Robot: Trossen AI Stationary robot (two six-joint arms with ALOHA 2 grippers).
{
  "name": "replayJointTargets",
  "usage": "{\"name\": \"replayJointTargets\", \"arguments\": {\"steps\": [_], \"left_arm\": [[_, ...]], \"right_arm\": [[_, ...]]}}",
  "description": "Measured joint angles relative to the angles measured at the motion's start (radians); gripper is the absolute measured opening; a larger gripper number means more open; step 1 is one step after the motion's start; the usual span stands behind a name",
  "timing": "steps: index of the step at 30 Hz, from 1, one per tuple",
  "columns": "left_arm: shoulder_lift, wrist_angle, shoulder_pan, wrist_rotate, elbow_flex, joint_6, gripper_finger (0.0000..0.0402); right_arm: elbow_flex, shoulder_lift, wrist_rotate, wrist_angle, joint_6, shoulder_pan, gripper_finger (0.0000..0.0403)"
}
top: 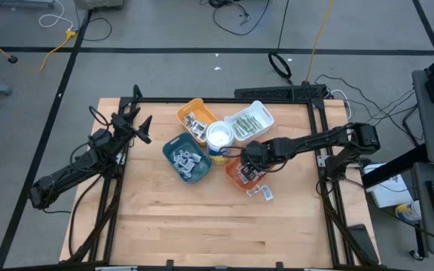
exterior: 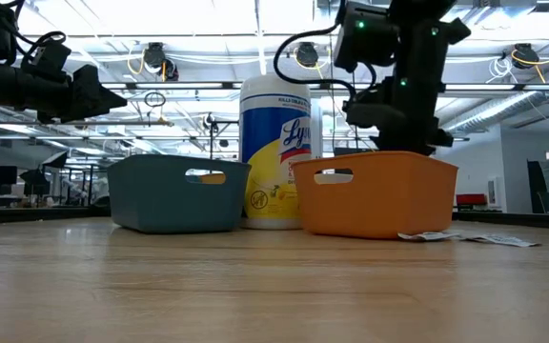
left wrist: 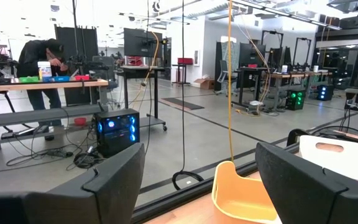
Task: Pick & Place First Aid Supplies
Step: Put the orange pad into the orange bin
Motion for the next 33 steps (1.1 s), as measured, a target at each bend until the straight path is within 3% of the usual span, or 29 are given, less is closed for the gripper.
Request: {"name": "replayJointTargets", "arguments": {"steps": [8,19,30,33], "left_arm": [[0.0,0.0,0.0,0.0,0.0,0.0,0.0308],[0.0,0.0,0.0,0.0,0.0,0.0,0.0308],[0.0,0.0,0.0,0.0,0.0,0.0,0.0308],[0.0,0.0,0.0,0.0,0.0,0.0,0.0308]], "right_arm": [[0.0,0.0,-0.034,0.048,-0.087,-0.008,0.0023],[0.032,0.0,-0.047,0.025,-0.061,-0.006,0.0165],[0.206,0.0,-0.053,-0.275,0.17,0.033,0.0162],[0.248,0.0,-0.104,-0.358,0.25,0.039,0.0163]]}}
